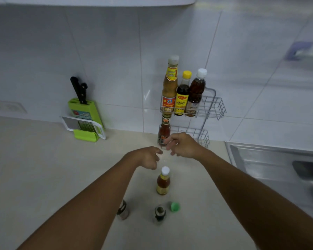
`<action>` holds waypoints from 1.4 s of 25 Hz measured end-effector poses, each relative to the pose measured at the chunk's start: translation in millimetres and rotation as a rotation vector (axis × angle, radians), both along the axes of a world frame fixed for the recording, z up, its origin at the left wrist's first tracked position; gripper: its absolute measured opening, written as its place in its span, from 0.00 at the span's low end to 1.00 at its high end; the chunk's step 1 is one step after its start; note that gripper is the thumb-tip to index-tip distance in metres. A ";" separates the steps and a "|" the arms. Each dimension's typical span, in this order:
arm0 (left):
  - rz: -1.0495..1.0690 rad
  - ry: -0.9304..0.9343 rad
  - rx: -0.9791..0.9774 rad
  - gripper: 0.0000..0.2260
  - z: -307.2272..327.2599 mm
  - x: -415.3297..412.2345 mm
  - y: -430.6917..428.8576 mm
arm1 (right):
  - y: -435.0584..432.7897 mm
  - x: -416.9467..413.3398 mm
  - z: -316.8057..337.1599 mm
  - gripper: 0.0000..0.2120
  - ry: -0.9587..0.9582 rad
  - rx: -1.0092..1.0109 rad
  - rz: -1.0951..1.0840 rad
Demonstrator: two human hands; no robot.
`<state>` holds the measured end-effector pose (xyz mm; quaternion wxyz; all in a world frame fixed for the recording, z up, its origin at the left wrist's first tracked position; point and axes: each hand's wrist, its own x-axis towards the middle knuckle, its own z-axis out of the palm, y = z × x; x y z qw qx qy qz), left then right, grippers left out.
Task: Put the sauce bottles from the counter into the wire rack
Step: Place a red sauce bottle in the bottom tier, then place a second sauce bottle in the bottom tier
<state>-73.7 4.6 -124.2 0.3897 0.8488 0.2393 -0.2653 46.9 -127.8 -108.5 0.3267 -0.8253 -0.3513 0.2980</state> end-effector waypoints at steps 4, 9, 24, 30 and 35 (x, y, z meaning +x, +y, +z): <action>0.071 0.027 0.027 0.44 -17.3 -24.8 -28.4 | -24.3 -32.2 3.6 0.22 0.057 -0.320 0.302; 0.158 -0.086 0.016 0.34 -48.6 -42.5 -55.0 | -37.8 -55.4 -39.2 0.15 -0.294 -0.041 0.263; 0.089 -0.581 -0.258 0.12 47.0 -19.4 -45.7 | -53.9 -3.2 105.7 0.18 -1.028 -0.019 0.265; 0.001 -0.750 0.969 0.24 56.4 3.2 -59.3 | -55.8 17.5 81.3 0.13 0.124 -0.038 -0.425; 0.136 -0.477 -0.214 0.13 68.7 11.5 -51.3 | -75.1 27.9 84.5 0.24 -0.558 0.223 -0.020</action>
